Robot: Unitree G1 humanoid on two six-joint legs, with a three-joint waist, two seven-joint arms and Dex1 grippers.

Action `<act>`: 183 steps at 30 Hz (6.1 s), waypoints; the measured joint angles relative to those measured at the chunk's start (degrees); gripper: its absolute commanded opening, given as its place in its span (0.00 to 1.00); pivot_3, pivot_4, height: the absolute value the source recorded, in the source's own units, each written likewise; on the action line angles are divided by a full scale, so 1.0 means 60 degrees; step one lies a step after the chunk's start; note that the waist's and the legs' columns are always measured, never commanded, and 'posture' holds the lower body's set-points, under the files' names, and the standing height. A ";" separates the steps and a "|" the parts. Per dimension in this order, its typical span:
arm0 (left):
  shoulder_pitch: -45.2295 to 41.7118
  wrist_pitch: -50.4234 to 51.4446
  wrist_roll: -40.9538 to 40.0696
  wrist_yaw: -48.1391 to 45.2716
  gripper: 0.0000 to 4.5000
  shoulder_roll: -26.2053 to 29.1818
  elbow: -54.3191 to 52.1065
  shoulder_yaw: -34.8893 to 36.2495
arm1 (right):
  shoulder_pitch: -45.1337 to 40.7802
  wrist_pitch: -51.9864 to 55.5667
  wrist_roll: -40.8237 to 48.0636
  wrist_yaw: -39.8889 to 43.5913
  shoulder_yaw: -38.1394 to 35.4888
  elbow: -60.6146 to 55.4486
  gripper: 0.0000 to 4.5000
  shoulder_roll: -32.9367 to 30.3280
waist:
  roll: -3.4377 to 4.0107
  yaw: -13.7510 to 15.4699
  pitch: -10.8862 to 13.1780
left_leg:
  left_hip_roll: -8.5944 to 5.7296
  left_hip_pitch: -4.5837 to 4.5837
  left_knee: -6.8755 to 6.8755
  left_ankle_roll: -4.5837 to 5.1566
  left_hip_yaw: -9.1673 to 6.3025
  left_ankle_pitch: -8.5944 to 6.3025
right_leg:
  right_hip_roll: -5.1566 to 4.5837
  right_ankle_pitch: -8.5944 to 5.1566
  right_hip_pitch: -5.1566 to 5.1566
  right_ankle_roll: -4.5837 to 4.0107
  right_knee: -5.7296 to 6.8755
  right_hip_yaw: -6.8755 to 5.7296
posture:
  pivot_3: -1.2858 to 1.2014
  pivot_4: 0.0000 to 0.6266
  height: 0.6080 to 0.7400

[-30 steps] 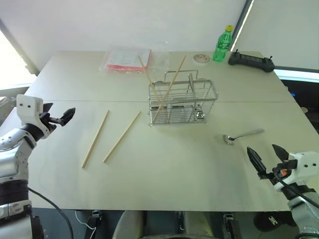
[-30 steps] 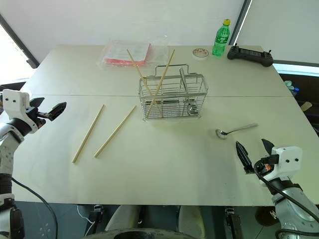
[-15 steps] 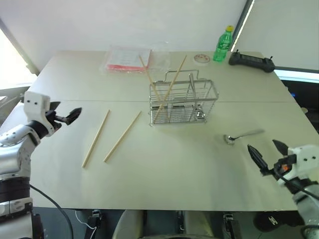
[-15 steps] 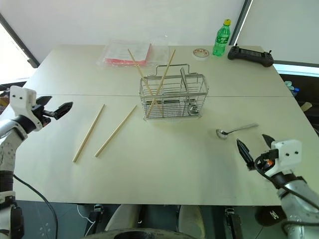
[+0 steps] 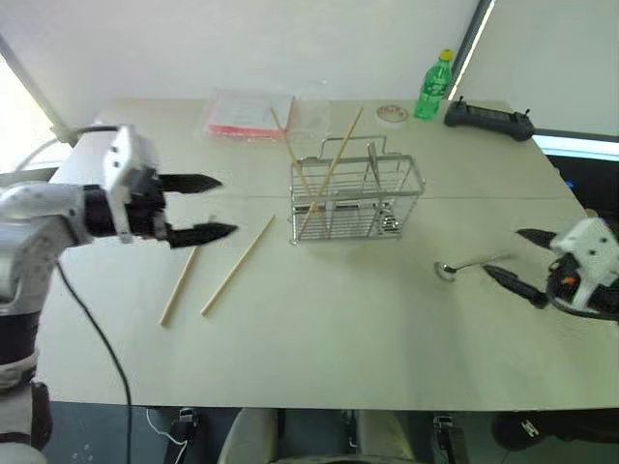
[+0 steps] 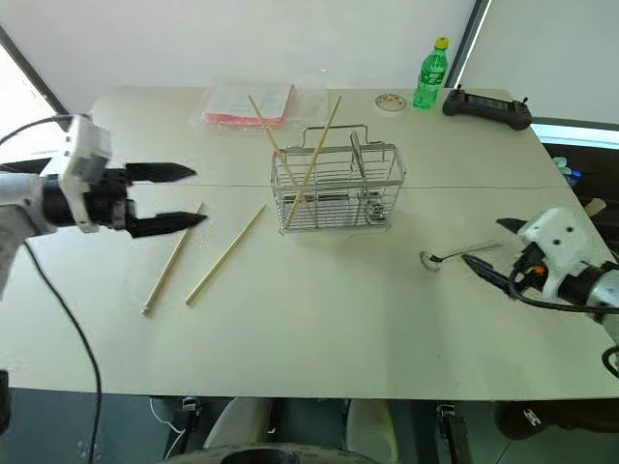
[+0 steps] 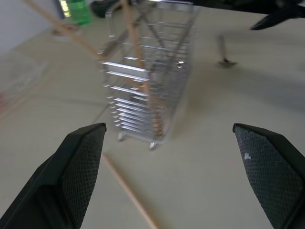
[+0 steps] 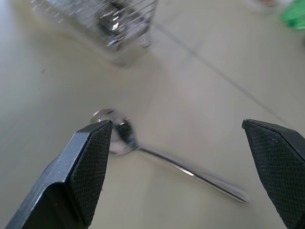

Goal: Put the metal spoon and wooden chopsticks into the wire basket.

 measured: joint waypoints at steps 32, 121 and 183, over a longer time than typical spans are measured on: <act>-0.0027 0.0061 -0.0043 0.0294 1.00 -0.0972 -0.1221 -0.0974 | -0.7938 -0.2910 -0.4133 0.4168 0.5431 0.9379 0.99 0.0250 | -0.0007 -0.0248 0.0040 | -0.0009 0.0019 0.0002 -0.0021 0.0017 0.0013 | 0.0022 0.0030 0.0002 0.0050 0.0016 0.0041 | 0.52 0.24 0.95; -0.1863 -0.0478 0.0356 0.1104 1.00 -0.1667 0.0757 -0.0846 | -0.7388 0.3035 0.1376 -0.4040 0.1502 0.0523 0.85 0.4444 | -0.0038 -0.0216 0.0092 | -0.0003 -0.0009 0.0000 -0.0042 0.0009 0.0029 | 0.0051 0.0088 -0.0040 0.0082 0.0026 0.0067 | 0.52 0.24 0.95; -0.5937 0.2309 0.6744 0.4116 0.28 -0.3865 1.1152 -0.3034 | -0.0577 0.5303 0.7123 -0.7696 0.0359 -0.6490 0.86 0.1999 | -0.0090 -0.0006 0.0033 | 0.0002 0.0004 0.0043 0.0010 0.0019 0.0006 | 0.0046 0.0100 -0.0005 0.0107 0.0019 0.0057 | 0.52 0.24 0.95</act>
